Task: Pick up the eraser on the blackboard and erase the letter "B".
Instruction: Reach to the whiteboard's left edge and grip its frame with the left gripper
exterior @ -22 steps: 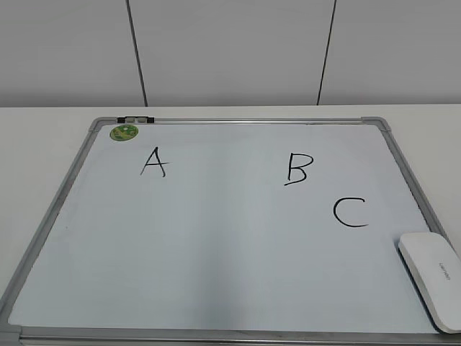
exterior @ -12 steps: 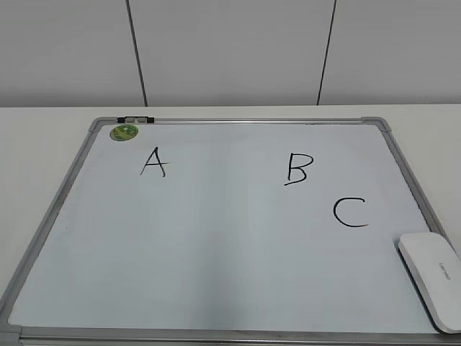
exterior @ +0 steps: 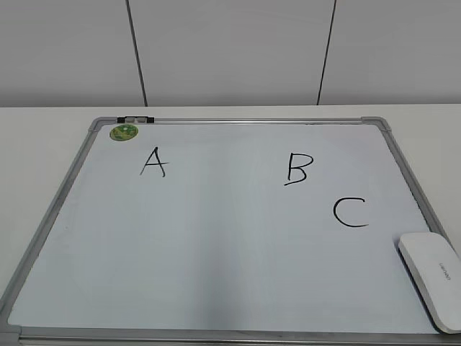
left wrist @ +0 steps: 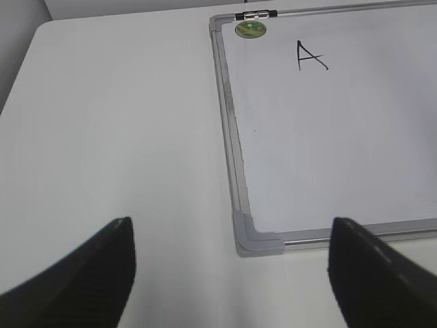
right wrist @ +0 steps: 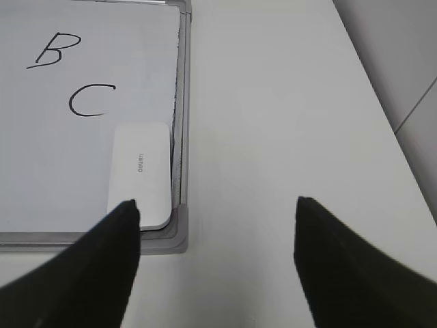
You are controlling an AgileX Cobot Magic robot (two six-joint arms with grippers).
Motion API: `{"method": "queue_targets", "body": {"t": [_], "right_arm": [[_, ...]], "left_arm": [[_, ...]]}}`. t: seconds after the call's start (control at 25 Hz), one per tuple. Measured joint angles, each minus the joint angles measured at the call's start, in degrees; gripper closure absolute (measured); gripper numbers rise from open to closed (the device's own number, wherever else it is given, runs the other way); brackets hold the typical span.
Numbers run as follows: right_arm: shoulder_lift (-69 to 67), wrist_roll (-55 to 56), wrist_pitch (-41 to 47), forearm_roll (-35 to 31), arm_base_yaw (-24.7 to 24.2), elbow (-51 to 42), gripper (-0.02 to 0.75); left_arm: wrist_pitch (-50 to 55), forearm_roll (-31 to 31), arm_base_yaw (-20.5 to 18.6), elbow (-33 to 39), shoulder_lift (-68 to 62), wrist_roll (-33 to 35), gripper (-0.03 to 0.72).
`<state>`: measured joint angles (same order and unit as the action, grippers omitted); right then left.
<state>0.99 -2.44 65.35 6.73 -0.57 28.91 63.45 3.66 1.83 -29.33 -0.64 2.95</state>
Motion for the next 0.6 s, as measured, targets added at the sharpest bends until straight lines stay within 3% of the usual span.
{"method": "queue_targets", "body": {"t": [0.32, 0.6], "right_arm": [[0.0, 0.0, 0.0, 0.0, 0.0, 0.0, 0.194], [0.0, 0.0, 0.0, 0.0, 0.0, 0.0, 0.194]], "left_arm": [[-0.38, 0.0, 0.0, -3.21, -3.67, 0.0, 0.04], [-6.18, 0.69, 0.0, -8.31, -20.27, 0.0, 0.048]]}}
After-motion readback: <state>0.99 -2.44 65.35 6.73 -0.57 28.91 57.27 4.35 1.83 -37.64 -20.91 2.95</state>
